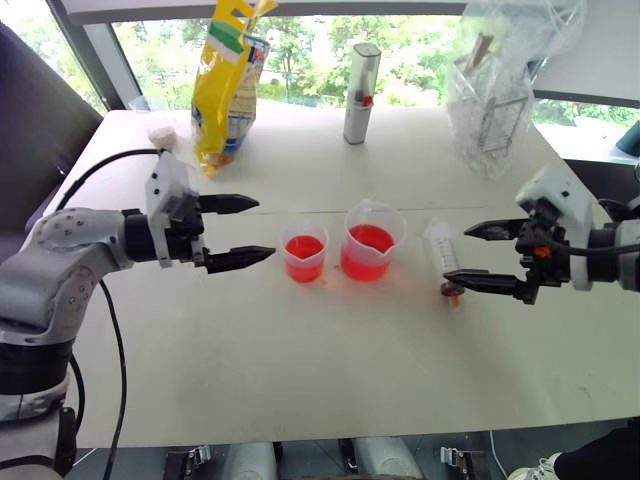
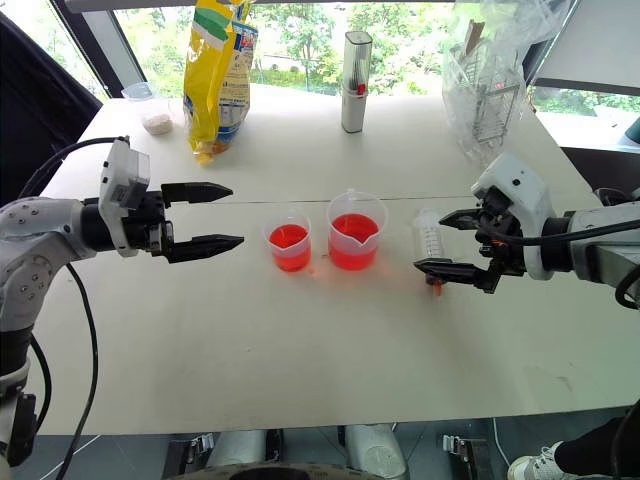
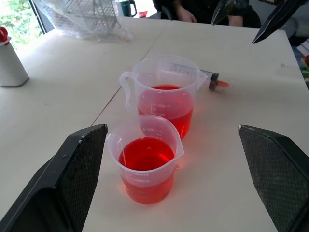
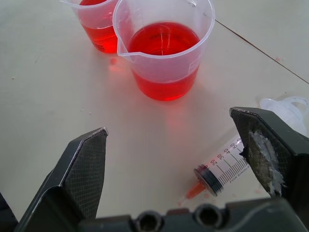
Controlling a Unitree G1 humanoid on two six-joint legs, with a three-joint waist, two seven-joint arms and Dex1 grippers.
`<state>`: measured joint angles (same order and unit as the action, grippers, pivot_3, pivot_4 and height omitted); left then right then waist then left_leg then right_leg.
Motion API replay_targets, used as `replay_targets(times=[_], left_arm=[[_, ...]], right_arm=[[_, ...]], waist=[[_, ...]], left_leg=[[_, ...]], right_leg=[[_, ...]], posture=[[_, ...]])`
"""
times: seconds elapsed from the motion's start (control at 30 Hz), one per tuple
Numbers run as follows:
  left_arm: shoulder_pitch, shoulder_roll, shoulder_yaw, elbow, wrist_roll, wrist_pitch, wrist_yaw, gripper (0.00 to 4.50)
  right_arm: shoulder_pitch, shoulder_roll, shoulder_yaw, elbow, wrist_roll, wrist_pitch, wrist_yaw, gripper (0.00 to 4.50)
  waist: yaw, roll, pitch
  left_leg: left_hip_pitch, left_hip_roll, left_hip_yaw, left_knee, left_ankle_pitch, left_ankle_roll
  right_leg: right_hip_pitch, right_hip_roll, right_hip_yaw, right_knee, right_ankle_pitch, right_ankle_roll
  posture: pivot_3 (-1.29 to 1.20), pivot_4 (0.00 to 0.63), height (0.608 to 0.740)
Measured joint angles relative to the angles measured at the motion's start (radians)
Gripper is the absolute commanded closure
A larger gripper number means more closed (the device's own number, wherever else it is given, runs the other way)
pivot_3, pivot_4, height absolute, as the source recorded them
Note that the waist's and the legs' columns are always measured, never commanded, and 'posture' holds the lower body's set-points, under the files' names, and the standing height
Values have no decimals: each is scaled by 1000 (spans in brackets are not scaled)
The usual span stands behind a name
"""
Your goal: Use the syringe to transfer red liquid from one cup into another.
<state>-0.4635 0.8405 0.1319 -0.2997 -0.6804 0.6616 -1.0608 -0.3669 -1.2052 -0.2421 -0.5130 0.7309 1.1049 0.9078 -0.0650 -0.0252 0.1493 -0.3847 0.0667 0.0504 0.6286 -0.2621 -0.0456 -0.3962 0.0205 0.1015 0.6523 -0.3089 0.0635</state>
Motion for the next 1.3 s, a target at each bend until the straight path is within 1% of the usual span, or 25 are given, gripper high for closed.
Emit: replay_targets(times=[0.57, 0.7, 0.83, 0.9, 1.0, 1.03, 1.1, 1.17, 1.23, 1.3], left_arm=[[-10, -8, 1, 0, -29, 20, 28, 0], [-10, -7, 1, -2, -28, 20, 28, 0], [-11, -8, 0, -3, -26, 18, 28, 0], [-13, -9, -1, -3, -23, 14, 28, 0], [-15, -17, -3, -7, -17, 4, 28, 0], [-15, -20, -5, -8, -14, 1, 29, 0], [-12, -22, -5, -10, -8, -2, 30, 0], [-10, -27, -5, -11, -4, -5, 35, 0], [-7, -35, -5, -16, -4, -14, 39, 0], [-2, -37, -5, -18, -3, -16, 42, 0]], right_arm=[[-8, -14, 14, 12, -2, 3, -8, 60], [-37, -14, 42, 29, -3, 19, -29, 60], [-123, 3, 97, 91, -4, 86, -67, 60], [-211, 34, 163, 145, -20, 137, -104, 60], [-401, 152, 263, 313, -86, 260, -205, 60], [-474, 214, 280, 402, -114, 323, -249, 60], [-537, 269, 294, 494, -144, 388, -296, 60], [-626, 367, 300, 629, -198, 462, -361, 60], [-674, 417, 315, 738, -224, 495, -400, 60], [-700, 444, 326, 818, -242, 503, -423, 60]], waist=[[3, 0, 0], [4, 0, 0], [3, 0, 0], [-1, 0, 0], [-6, 0, 0], [-6, 0, 0], [-2, 0, 0], [-2, 1, 0], [1, 1, 0], [5, 1, -1]], left_leg=[[0, 0, 0, 0, 0, 0], [0, 0, 0, 0, 0, 0], [0, 0, 0, 1, 0, 0], [1, 0, 1, 1, 0, 0], [2, -1, 3, 1, 0, 0], [2, 0, 3, 1, 0, 0], [1, 0, 2, 0, 0, 0], [-1, 0, 2, 0, 0, 0], [-4, -1, 2, 0, 0, 0], [-5, -1, 3, 1, 0, 0]], right_leg=[[0, 0, 0, 0, 0, 0], [0, 0, 0, 0, 0, 0], [0, 0, 0, 1, 0, 0], [0, 0, 1, 1, 0, 0], [0, 0, 2, 2, 0, -1], [-1, 1, 3, 3, 0, -1], [-2, 1, 2, 4, 0, -1], [-4, 1, 2, 5, 0, -1], [-7, 1, 1, 6, 1, -1], [-9, 1, 2, 6, 1, -1]], posture=[[0, 150, 740], [0, 150, 740], [0, 150, 740], [0, 150, 740], [0, 150, 740], [0, 150, 740], [0, 150, 740], [0, 150, 740], [0, 150, 740], [0, 150, 740]])
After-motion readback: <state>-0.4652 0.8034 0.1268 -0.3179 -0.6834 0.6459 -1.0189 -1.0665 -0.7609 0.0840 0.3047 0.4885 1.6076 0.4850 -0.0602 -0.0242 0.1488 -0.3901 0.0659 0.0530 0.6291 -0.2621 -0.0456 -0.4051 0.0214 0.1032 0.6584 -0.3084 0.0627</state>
